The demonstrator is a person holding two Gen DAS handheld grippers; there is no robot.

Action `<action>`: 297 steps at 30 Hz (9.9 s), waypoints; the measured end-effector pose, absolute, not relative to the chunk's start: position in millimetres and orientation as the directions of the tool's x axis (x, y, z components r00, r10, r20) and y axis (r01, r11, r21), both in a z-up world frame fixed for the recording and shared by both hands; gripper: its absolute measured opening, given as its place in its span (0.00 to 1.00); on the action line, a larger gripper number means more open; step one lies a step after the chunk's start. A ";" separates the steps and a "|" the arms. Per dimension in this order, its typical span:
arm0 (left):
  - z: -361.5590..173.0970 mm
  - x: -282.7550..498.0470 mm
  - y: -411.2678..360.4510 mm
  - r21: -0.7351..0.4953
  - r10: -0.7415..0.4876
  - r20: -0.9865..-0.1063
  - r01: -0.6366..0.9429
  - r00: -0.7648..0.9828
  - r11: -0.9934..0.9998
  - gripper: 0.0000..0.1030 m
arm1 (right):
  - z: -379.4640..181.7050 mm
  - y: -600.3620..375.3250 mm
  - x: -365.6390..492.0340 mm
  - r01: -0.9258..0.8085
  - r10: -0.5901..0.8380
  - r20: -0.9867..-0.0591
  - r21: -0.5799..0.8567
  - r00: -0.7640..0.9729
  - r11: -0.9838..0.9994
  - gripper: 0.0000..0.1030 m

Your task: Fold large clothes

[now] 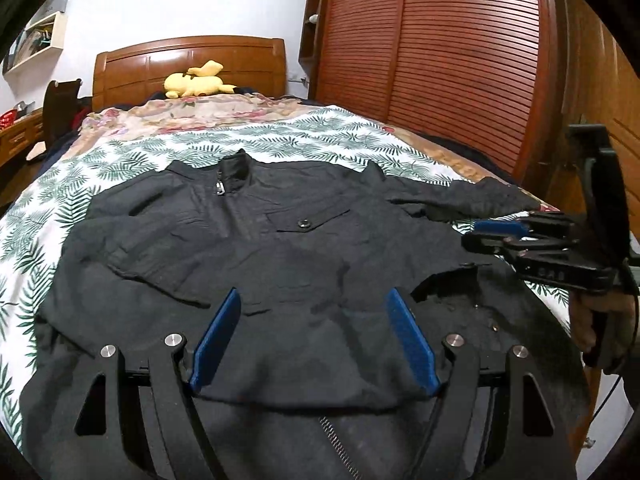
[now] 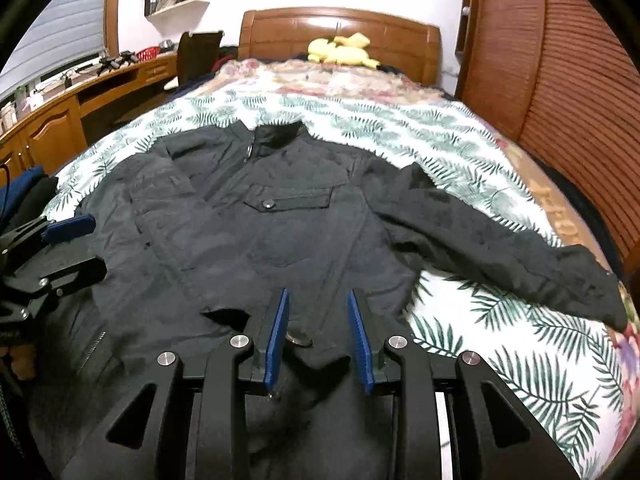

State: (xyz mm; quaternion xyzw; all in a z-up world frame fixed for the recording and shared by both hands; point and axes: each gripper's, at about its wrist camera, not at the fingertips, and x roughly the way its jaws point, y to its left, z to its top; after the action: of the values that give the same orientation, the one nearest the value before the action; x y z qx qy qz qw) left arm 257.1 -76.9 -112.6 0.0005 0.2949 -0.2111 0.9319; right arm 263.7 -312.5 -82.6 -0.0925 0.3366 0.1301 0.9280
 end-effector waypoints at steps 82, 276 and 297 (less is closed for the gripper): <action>-94.9 222.6 -46.3 -0.041 -0.317 -0.508 0.345 0.801 0.938 0.75 | 32.5 -420.9 326.9 -0.113 -0.017 -0.505 -0.225 0.863 0.968 0.11; -157.7 76.8 128.0 -0.103 -0.087 -0.723 0.017 0.685 0.995 0.45 | -72.2 -403.2 86.6 -0.343 0.339 -0.701 0.142 0.627 0.929 0.48; -152.3 69.5 122.3 -0.140 -0.147 -0.745 0.062 0.651 0.988 0.09 | -78.5 -399.6 95.4 -0.368 0.370 -0.690 0.159 0.622 0.916 0.16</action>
State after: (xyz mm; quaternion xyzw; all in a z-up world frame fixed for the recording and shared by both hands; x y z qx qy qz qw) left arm 69.5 122.3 -152.3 -0.0510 0.4140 -0.0575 0.9070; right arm 95.4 -399.6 -78.5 0.0009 0.3834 0.2048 0.9006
